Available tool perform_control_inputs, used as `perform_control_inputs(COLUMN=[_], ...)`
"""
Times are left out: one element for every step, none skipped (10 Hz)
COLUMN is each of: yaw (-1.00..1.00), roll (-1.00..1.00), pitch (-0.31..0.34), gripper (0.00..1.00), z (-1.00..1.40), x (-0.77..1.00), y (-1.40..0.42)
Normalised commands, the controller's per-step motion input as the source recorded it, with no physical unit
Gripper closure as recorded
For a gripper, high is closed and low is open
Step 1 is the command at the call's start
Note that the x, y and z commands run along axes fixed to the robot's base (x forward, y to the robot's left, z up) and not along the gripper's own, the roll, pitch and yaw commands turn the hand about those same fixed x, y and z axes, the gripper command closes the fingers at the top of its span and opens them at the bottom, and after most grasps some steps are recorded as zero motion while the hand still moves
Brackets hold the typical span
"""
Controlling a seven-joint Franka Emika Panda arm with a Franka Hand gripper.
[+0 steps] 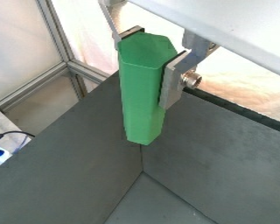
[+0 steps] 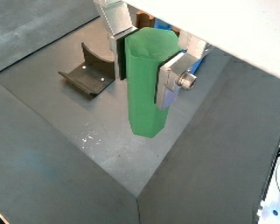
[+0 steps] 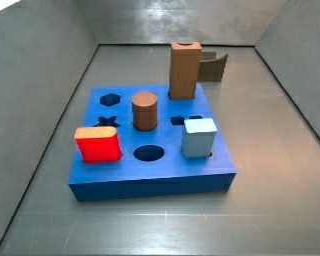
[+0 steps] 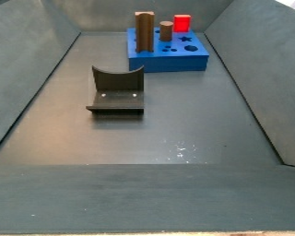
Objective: Pick up the hexagon object. Move up. Move to above the board. Insert the hexagon object.
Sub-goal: Move to above the board.
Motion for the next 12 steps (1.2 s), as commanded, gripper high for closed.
perform_control_inputs(yaw=[0.02,0.02,0.02,0.02,0.02,0.02,0.02,0.02,0.02,0.02,0.02,0.02], roll=[0.06,0.06,0.06,0.06,0.06,0.06,0.06,0.06,0.06,0.06,0.06,0.06], pitch=[0.062,0.062,0.062,0.062,0.062,0.062,0.062,0.062,0.062,0.062,0.062,0.062], gripper=[1.00,1.00,1.00,1.00,1.00,1.00,1.00,1.00,1.00,1.00,1.00,1.00], z=[0.03,0.03,0.03,0.03,0.03,0.03,0.03,0.03,0.03,0.03,0.03,0.03], x=[-0.20,-0.20,-0.20,-0.20,-0.20,-0.20,-0.20,-0.20,-0.20,-0.20,-0.20,-0.20], y=[0.00,0.00,0.00,0.00,0.00,0.00,0.00,0.00,0.00,0.00,0.00,0.00])
